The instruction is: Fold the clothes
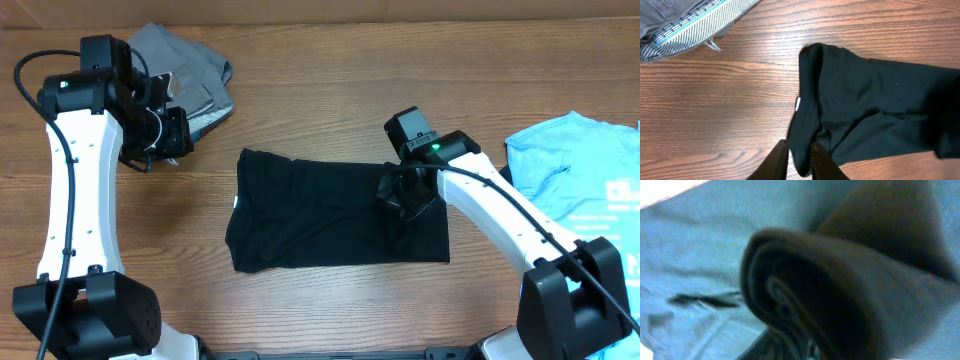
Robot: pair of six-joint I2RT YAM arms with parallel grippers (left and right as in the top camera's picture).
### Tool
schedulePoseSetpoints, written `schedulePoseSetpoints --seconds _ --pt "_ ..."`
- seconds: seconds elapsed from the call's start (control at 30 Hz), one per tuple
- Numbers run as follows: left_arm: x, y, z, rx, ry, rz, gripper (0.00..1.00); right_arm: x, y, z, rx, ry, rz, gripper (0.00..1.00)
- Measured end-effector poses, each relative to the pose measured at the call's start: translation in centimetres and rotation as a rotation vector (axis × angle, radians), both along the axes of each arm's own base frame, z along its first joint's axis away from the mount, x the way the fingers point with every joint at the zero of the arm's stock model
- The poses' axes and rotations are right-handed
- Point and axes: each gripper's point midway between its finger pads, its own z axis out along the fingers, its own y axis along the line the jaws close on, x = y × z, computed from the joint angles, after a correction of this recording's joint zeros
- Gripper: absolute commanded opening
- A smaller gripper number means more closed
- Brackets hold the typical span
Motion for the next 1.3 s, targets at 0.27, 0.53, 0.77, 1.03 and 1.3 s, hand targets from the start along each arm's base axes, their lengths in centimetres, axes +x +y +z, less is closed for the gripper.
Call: schedulePoseSetpoints --seconds 0.27,0.53,0.77,1.03,1.3 --pt "0.0 0.0 0.0 0.000 0.000 0.000 0.29 -1.3 1.0 0.0 0.038 0.043 0.063 0.55" --pt "0.0 0.3 -0.1 0.015 0.002 0.004 0.29 -0.4 -0.8 1.0 0.022 0.003 0.035 0.33" --pt "-0.3 -0.2 -0.8 0.006 0.014 -0.020 0.37 -0.7 -1.7 0.7 -0.001 0.018 0.036 0.29" --pt "-2.5 -3.1 -8.9 -0.031 0.098 -0.118 0.59 -1.1 -1.1 -1.4 -0.004 0.038 0.059 0.29" --pt "-3.4 -5.6 -14.7 -0.047 0.058 -0.186 0.60 -1.2 -1.1 -2.4 -0.008 0.048 0.060 0.29"
